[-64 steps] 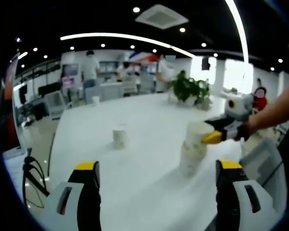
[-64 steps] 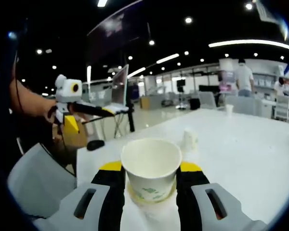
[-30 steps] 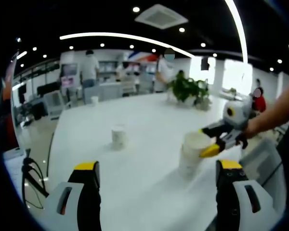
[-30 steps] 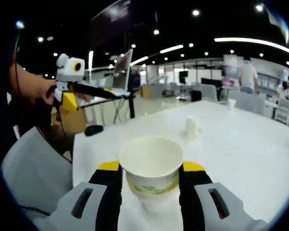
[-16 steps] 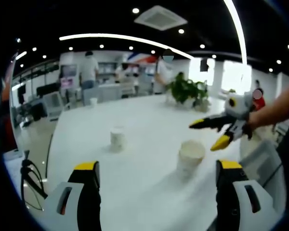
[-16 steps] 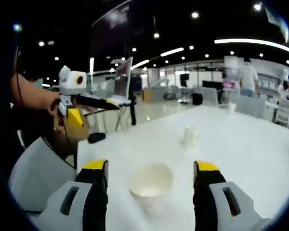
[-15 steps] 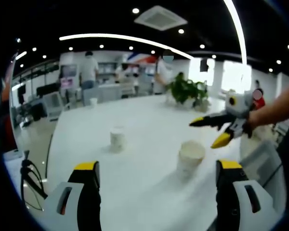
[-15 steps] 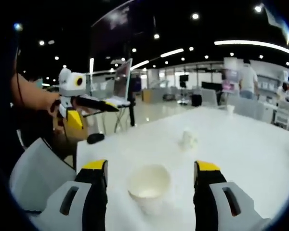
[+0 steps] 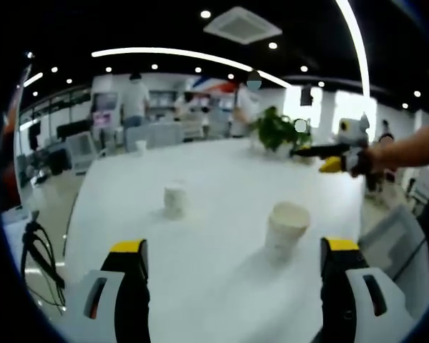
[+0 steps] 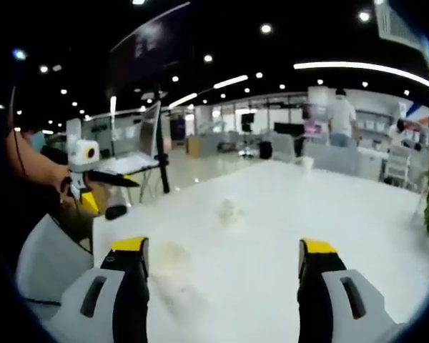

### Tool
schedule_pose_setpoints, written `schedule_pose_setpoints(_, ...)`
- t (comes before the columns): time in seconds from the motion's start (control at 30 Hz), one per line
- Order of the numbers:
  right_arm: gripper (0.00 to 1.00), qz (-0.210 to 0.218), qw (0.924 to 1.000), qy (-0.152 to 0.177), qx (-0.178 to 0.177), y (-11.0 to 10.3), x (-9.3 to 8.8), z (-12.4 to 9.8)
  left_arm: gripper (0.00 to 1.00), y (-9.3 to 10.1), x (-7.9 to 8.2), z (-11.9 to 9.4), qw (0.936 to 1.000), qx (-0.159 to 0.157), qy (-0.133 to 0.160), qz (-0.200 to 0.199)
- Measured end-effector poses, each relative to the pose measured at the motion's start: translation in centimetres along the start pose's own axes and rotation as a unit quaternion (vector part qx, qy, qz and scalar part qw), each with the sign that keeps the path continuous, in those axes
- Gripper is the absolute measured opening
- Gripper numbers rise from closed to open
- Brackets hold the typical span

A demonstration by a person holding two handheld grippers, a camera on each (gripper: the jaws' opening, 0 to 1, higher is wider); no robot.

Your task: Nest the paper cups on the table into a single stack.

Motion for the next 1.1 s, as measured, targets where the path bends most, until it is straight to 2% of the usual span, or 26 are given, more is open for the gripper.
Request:
schedule_pose_setpoints(0.17, 0.89, 0.001, 0.9998, 0.007, -0.021, 1.2, -0.7, -1.0, 0.98, -0.2, -0.1, -0.2, 0.9999, 0.01, 0.002, -0.001)
schedule_pose_setpoints(0.27, 0.94, 0.004, 0.9997, 0.011, -0.021, 1.5, -1.3, -1.6, 0.98, -0.3, -0.2, -0.3, 0.9999, 0.016, 0.001, -0.006)
schedule_pose_setpoints(0.37, 0.99, -0.004, 0.9997, 0.002, -0.026, 1.9, -2.3, -2.0, 0.98, -0.5, -0.5, -0.3, 0.9997, 0.022, -0.004, -0.008)
schedule_pose_setpoints(0.63, 1.0, -0.002, 0.9991, -0.014, -0.04, 3.6, -3.4, -3.0, 0.98, -0.3, -1.7, 0.0, 0.9995, 0.027, -0.014, -0.005)
schedule_pose_setpoints(1.1, 1.0, 0.003, 0.999, -0.022, -0.04, 4.3, -4.0, -3.2, 0.98, -1.1, -1.9, 1.1, 0.9994, 0.028, -0.019, 0.001)
Point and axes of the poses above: the point that each gripper's makers call its tool centre point, and the gripper's own axes: z roughly forward along the fingers, y roughly to its right, x roughly out of its top, the point moved 10 cm from there along -z, roughly backward along the fingers, and after that the axes turned 2 degrees about y, right-handed, at the moved point
